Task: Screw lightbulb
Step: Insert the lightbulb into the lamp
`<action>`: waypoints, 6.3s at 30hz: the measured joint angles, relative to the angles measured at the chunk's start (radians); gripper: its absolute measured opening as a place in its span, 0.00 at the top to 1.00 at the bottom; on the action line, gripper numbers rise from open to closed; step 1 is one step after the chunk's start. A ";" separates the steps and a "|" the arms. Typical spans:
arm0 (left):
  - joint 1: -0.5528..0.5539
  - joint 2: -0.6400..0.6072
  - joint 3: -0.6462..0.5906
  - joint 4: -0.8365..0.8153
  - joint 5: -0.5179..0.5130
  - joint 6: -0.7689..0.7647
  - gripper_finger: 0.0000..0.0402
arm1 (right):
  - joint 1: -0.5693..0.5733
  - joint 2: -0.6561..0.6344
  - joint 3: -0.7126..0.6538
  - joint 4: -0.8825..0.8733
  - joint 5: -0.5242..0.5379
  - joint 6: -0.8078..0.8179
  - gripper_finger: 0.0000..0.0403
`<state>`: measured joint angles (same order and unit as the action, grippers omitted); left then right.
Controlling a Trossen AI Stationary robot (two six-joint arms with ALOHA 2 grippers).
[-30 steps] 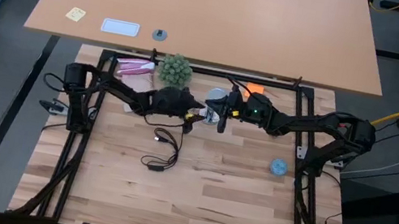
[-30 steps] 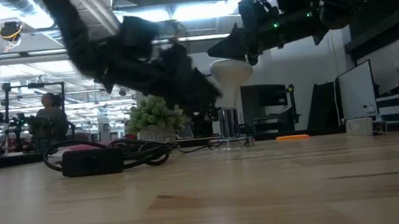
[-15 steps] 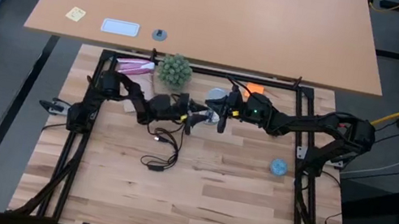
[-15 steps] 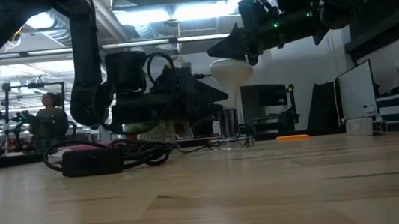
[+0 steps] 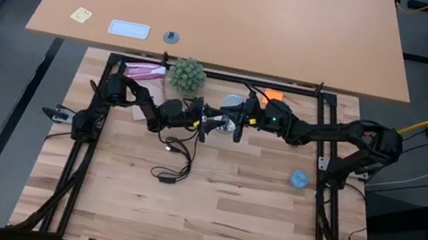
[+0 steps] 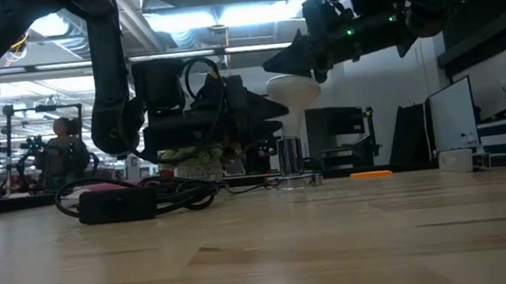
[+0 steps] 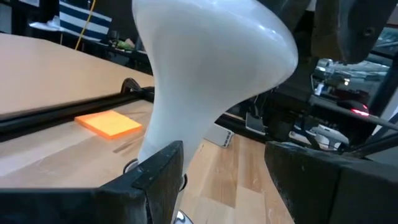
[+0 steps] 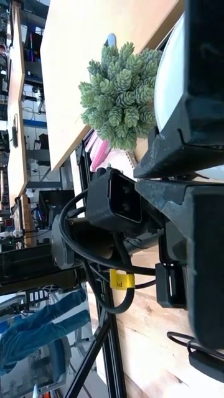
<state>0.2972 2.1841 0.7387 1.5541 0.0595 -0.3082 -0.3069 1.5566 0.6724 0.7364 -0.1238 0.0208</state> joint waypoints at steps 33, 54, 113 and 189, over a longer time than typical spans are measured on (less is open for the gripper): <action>0.078 0.000 0.018 0.002 0.064 0.035 0.46 | 0.000 0.000 0.000 0.001 0.000 0.055 0.94; 0.078 0.000 0.195 -0.286 0.163 0.156 0.46 | 0.000 0.000 0.000 -0.004 0.000 0.057 0.94; 0.042 -0.103 0.063 -0.228 0.156 0.195 0.64 | 0.000 -0.116 0.000 -0.508 0.018 0.000 0.94; 0.004 0.004 0.159 -0.304 -0.018 0.341 0.64 | -0.003 -0.027 0.003 -0.326 0.237 -0.063 0.94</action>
<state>0.3008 2.1883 0.8978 1.2501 0.0411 0.0331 -0.3096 1.5291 0.6750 0.4106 0.1134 -0.0418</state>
